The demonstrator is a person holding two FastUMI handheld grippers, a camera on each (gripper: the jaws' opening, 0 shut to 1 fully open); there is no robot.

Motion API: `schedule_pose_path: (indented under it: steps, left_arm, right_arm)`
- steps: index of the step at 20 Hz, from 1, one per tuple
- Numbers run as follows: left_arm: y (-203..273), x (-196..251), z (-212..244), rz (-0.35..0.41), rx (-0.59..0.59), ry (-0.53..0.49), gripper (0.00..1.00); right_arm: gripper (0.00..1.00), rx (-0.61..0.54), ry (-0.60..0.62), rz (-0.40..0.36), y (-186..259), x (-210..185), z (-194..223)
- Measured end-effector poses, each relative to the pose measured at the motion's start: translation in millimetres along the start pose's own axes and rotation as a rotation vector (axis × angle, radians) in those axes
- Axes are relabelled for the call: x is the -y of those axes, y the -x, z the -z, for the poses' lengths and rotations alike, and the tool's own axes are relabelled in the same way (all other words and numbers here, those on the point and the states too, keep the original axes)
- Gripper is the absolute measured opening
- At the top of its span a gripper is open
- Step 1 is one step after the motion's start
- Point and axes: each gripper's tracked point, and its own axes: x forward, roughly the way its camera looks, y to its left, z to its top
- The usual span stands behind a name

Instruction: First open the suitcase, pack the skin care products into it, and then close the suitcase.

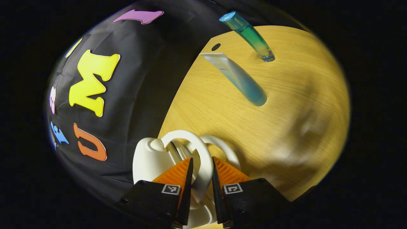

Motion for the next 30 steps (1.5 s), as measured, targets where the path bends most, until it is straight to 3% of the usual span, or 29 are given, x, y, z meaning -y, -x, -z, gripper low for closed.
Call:
schedule_pose_path:
  steps: [4, 8, 12, 16, 23, 27, 30]
  left_arm:
    - [13.4, -9.1, -12.0, 0.014, 0.051, 0.018, 0.18]
    - [38.9, -39.5, -20.5, 0.002, 0.116, 0.115, 0.05]
    - [70.2, -97.6, -24.3, -0.052, 0.207, 0.249, 0.04]
    - [101.4, -166.1, -0.8, -0.114, 0.308, 0.422, 0.03]
    - [98.3, -292.4, 135.8, -0.227, 0.412, 0.734, 0.03]
    - [65.4, -319.6, 237.0, -0.236, 0.386, 0.940, 0.03]
    - [22.1, -308.5, 305.8, -0.181, 0.362, 1.088, 0.03]
  right_arm:
    - [0.80, -0.007, -0.009, 0.029, 10.7, -11.7, 0.3]
    - [0.80, 0.018, -0.006, 0.031, 21.4, -31.9, -13.1]
    - [0.80, 0.041, -0.058, 0.031, 27.5, -59.0, -33.0]
    - [0.81, 0.067, -0.057, -0.016, 29.9, -101.5, -49.8]
    - [0.79, 0.069, 0.003, -0.091, 39.3, -170.4, -63.2]
    - [0.79, 0.055, 0.039, -0.093, 46.6, -197.2, -67.8]
    - [0.80, 0.054, 0.111, -0.114, 54.0, -221.1, -68.7]
